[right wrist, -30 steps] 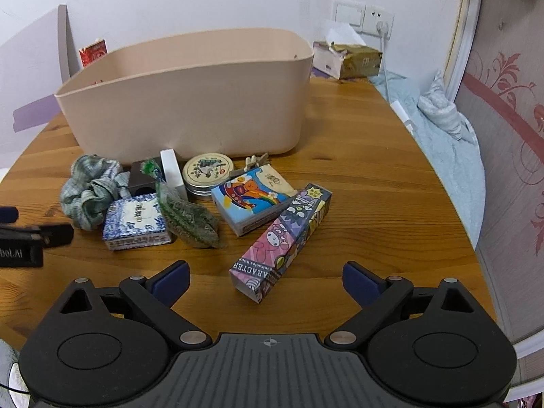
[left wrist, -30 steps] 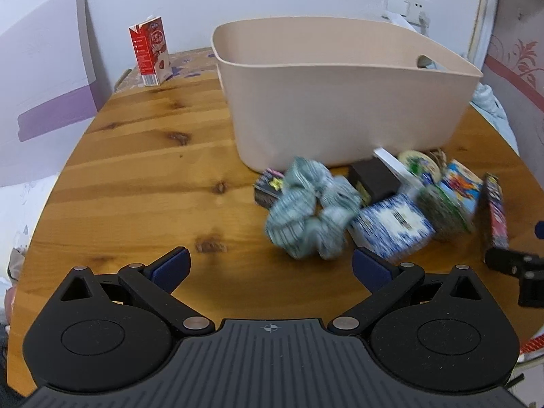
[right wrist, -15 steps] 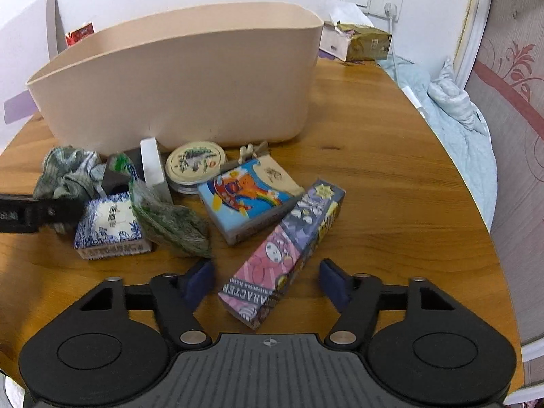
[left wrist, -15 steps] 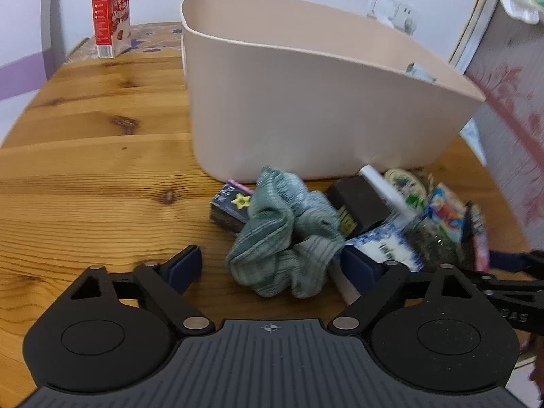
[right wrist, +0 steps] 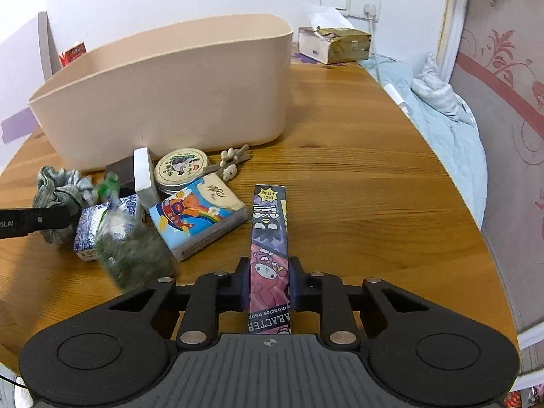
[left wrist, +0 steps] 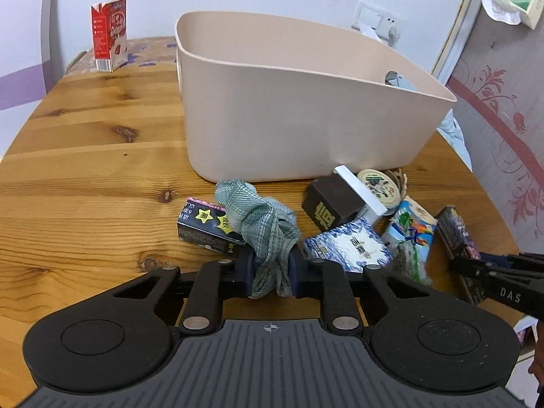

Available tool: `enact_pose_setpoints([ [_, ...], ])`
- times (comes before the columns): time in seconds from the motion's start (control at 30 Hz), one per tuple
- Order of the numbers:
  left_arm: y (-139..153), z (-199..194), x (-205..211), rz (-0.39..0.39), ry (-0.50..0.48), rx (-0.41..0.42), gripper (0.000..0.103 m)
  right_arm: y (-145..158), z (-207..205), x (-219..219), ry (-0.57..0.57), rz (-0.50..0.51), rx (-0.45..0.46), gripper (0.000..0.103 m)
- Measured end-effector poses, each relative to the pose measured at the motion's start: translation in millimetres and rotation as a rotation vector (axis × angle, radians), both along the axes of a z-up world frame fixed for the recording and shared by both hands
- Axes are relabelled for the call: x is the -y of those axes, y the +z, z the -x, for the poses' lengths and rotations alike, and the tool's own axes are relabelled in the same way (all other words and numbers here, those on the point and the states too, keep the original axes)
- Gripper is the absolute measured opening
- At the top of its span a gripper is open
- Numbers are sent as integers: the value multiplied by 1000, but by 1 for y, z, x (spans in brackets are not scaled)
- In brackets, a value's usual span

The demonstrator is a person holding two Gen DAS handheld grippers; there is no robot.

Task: Organize objects
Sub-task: 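Grasp the green plaid scrunchie with left gripper while right grasps pink box, then carry both items over the beige bin and open both grippers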

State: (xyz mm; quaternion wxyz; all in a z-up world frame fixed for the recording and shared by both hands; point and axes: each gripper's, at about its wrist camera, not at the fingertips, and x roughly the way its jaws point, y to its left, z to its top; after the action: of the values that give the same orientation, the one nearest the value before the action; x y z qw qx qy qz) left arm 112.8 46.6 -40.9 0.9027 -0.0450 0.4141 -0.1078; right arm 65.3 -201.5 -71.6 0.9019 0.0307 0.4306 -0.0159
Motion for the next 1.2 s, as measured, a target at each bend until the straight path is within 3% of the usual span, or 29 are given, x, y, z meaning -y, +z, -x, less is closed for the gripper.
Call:
enact_pose_setpoints([
  [0.23, 27, 23, -3, 13, -10, 64, 18, 21, 14, 5, -24, -2, 88, 21],
  [0.47, 83, 36, -9, 41, 11, 223, 18, 69, 12, 10, -10, -11, 228, 21],
  [0.7, 121, 5, -6, -10, 30, 328, 18, 113, -16, 9, 41, -4, 346, 21],
  [0.93, 122, -54, 3, -39, 28, 279, 18, 135, -70, -3, 89, 30, 394, 21],
  [1.2, 71, -113, 18, -110, 18, 131, 18, 104, -137, -11, 121, 14, 232, 22],
])
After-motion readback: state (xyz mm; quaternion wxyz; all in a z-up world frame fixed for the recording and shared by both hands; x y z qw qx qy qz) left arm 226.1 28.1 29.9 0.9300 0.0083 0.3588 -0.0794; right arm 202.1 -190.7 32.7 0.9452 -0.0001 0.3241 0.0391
